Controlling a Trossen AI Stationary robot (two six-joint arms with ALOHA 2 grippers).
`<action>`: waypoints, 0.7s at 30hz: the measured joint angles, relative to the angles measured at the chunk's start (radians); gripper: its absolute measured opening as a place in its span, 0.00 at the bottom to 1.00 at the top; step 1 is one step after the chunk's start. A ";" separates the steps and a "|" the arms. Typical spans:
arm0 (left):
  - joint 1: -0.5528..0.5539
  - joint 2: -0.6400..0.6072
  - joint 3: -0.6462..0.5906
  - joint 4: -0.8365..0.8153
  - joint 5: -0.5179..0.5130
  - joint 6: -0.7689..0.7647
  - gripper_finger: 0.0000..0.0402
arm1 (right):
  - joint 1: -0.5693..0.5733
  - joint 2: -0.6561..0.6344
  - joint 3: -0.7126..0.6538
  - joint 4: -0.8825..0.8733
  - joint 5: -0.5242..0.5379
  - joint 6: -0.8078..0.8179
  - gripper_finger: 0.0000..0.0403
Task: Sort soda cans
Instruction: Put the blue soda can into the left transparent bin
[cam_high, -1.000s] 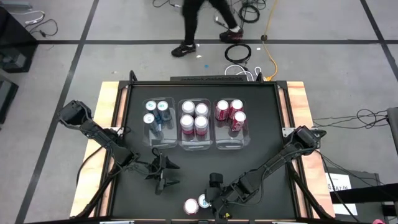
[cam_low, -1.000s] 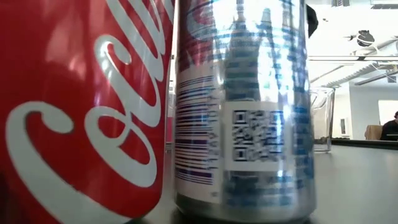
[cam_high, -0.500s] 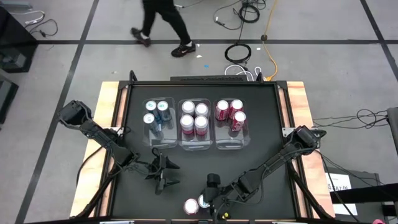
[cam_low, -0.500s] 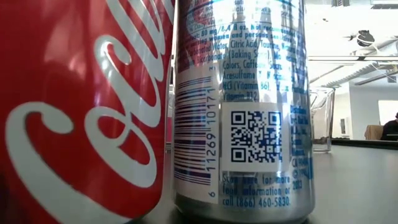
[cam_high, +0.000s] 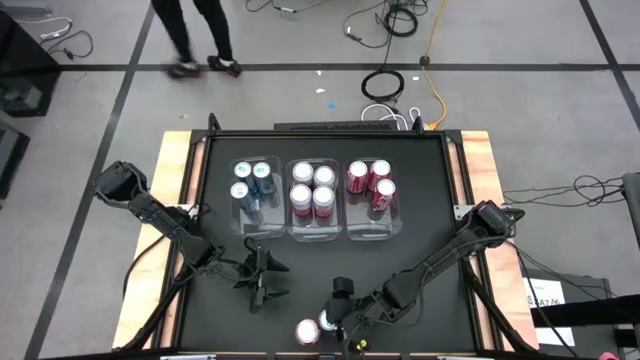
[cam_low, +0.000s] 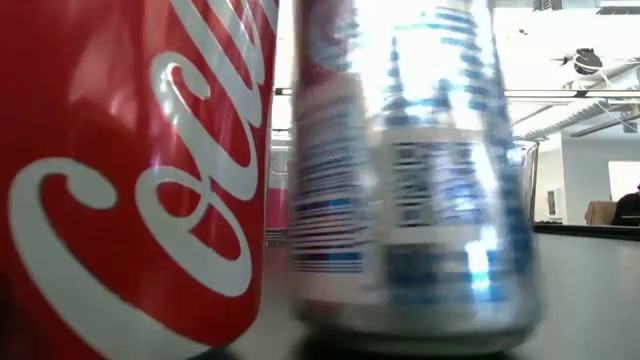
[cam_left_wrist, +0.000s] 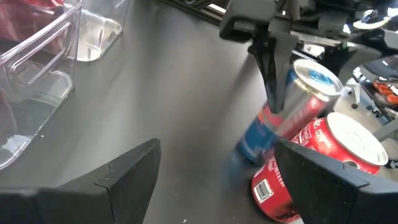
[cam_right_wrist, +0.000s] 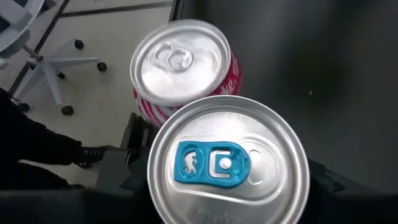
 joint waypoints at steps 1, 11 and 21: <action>0.000 0.000 0.000 0.000 0.000 0.000 0.81 | -0.002 -0.008 0.000 -0.022 0.001 0.001 0.56; 0.001 -0.012 0.000 0.002 0.000 0.000 0.81 | -0.061 -0.162 0.000 -0.208 0.127 0.005 0.57; 0.000 -0.184 0.000 -0.037 0.002 0.140 0.81 | -0.199 -0.186 0.000 -0.035 0.128 -0.049 0.57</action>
